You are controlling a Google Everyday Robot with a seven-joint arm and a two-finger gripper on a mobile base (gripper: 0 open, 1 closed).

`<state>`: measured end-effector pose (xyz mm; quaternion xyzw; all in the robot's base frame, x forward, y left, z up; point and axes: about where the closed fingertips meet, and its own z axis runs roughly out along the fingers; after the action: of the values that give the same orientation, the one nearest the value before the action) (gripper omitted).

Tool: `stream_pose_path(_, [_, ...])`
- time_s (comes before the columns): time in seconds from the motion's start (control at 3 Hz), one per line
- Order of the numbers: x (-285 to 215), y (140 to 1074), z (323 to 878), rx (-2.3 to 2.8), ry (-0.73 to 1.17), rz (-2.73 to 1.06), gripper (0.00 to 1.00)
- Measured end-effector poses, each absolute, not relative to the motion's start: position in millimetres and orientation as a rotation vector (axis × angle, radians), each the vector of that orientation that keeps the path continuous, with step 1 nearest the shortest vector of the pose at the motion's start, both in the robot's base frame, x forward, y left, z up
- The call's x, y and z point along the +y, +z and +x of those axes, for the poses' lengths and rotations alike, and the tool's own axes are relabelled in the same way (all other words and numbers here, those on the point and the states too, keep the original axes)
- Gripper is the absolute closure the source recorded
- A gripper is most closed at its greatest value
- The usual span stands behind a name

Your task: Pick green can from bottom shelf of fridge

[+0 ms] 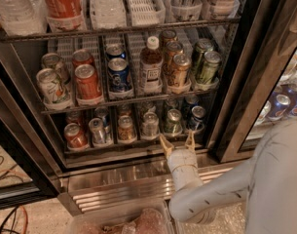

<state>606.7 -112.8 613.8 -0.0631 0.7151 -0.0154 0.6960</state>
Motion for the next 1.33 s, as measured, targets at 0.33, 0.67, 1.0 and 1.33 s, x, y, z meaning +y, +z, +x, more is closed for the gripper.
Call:
stream_pose_path(0.33, [-105.9,612.1,621.2,1.614,-0.016,-0.145,0.27])
stream_pose_path(0.67, [-101.1,613.1,634.9,1.619,-0.007,-0.154,0.27])
stream_pose_path(1.0, [-102.9,605.9,651.9,1.635,-0.035,-0.181,0.37])
stream_pose_path(1.33, [-103.0,605.6,652.2,1.636,-0.036,-0.181,0.37])
